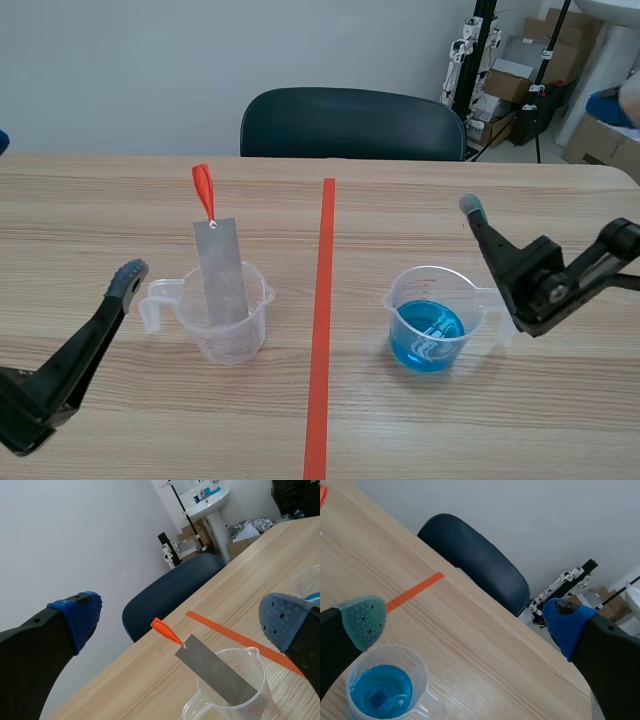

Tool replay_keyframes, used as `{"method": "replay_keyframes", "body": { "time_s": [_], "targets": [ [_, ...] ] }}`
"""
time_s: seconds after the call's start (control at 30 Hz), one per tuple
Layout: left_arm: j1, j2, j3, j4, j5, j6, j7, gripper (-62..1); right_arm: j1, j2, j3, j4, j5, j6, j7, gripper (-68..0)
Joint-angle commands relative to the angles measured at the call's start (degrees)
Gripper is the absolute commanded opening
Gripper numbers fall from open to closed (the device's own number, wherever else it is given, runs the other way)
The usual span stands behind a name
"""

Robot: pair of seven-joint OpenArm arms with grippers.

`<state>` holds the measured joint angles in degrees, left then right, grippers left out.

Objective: Do the redox reaction experiment. return to the home posture

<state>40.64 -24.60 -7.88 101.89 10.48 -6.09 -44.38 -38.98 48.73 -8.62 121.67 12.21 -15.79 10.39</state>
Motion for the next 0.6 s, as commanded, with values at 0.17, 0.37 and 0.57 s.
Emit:
{"method": "replay_keyframes", "body": {
  "time_s": [0.17,0.37,0.57],
  "targets": [
    [0.11,0.13,0.15,0.94,3.41,0.13,-0.79,1.4,0.70,-0.04,0.68,3.37,0.22,-1.40,-2.51,-0.4],
    [0.15,0.15,0.15,0.94,3.76,0.33,-0.76,1.4,0.70,-1.16,0.68,4.37,0.20,-1.36,-2.51,-0.4],
    [0.15,0.15,0.15,0.94,3.76,0.35,-0.74,1.4,0.70,-1.44,0.68,5.55,0.20,-0.87,-2.34,-0.4]
  ]
}}
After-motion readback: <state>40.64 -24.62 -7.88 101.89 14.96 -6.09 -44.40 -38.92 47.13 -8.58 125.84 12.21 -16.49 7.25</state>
